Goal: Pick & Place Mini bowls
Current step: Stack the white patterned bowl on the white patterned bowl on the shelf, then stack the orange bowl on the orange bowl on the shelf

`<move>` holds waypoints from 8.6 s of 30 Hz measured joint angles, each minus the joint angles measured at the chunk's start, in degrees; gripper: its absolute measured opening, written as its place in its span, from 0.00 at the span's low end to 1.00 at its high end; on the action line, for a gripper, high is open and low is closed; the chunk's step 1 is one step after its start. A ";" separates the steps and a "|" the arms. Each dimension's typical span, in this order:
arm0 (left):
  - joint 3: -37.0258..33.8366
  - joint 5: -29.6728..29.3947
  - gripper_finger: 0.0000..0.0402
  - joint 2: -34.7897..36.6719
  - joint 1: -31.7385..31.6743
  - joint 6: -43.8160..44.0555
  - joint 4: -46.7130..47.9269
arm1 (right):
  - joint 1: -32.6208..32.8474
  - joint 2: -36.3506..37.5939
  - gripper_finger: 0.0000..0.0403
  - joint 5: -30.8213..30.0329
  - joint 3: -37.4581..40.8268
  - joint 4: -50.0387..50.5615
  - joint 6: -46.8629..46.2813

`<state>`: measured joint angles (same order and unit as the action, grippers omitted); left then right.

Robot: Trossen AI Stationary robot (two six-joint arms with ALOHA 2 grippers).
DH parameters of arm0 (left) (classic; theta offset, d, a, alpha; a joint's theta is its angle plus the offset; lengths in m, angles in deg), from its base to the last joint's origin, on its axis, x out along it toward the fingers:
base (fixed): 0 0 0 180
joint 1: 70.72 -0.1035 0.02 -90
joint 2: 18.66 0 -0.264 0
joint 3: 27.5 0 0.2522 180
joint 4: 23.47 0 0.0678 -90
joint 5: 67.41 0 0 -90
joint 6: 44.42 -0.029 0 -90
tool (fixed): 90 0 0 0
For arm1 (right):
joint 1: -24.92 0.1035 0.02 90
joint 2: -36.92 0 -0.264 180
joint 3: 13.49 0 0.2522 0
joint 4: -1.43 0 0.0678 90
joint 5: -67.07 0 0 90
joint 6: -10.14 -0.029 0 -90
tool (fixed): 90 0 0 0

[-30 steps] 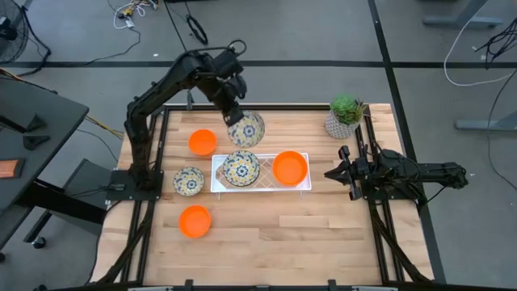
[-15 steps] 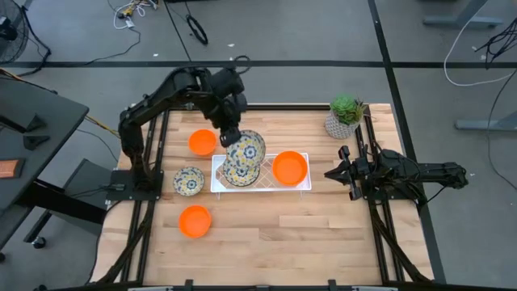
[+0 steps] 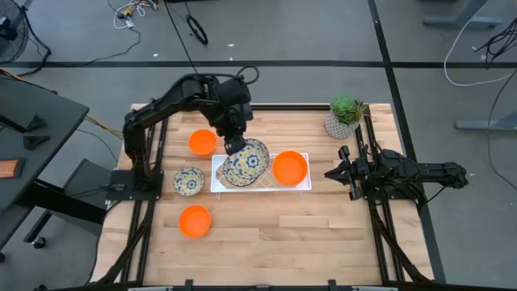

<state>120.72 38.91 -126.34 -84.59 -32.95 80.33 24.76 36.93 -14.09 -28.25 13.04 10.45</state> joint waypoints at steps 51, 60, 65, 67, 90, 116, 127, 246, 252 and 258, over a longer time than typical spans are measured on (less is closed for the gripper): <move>-31.80 -0.64 0.03 10.07 -2.05 1.28 -12.61 | 0.00 0.00 0.07 -0.02 0.00 0.00 0.02; -31.80 -0.42 0.14 10.14 -2.03 1.35 -12.57 | 0.00 0.00 0.07 -0.01 0.00 0.00 0.02; -31.80 -0.45 0.18 10.16 -2.01 1.36 -12.55 | 0.00 0.00 0.07 -0.02 0.00 0.00 0.01; -31.80 -0.46 0.20 10.16 -2.01 1.32 -12.57 | 0.00 0.00 0.07 -0.02 0.00 0.00 0.02; -20.22 -5.87 0.53 10.19 -2.49 -0.33 -2.11 | 0.00 0.00 0.07 -0.01 0.00 0.00 0.02; -43.96 -6.56 0.51 18.30 -15.59 0.24 -12.76 | 0.00 0.00 0.07 -0.02 0.00 0.01 0.00; -57.92 -6.66 0.51 22.50 -21.42 3.67 -21.59 | 0.00 0.00 0.07 -0.02 0.00 0.00 0.01; -84.09 -11.26 0.01 27.91 -37.27 11.53 -38.33 | 0.00 0.00 0.07 0.01 0.00 0.00 0.00; -78.66 -11.22 0.01 27.91 -37.24 10.16 -34.37 | 0.00 0.00 0.07 -0.01 0.00 0.00 0.00; -71.25 -11.79 0.00 27.91 -36.61 8.51 -30.24 | 0.00 0.00 0.07 -0.01 0.00 0.00 0.00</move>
<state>49.46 27.13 -98.43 -121.20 -24.44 50.08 24.76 36.93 -14.10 -28.25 13.04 10.45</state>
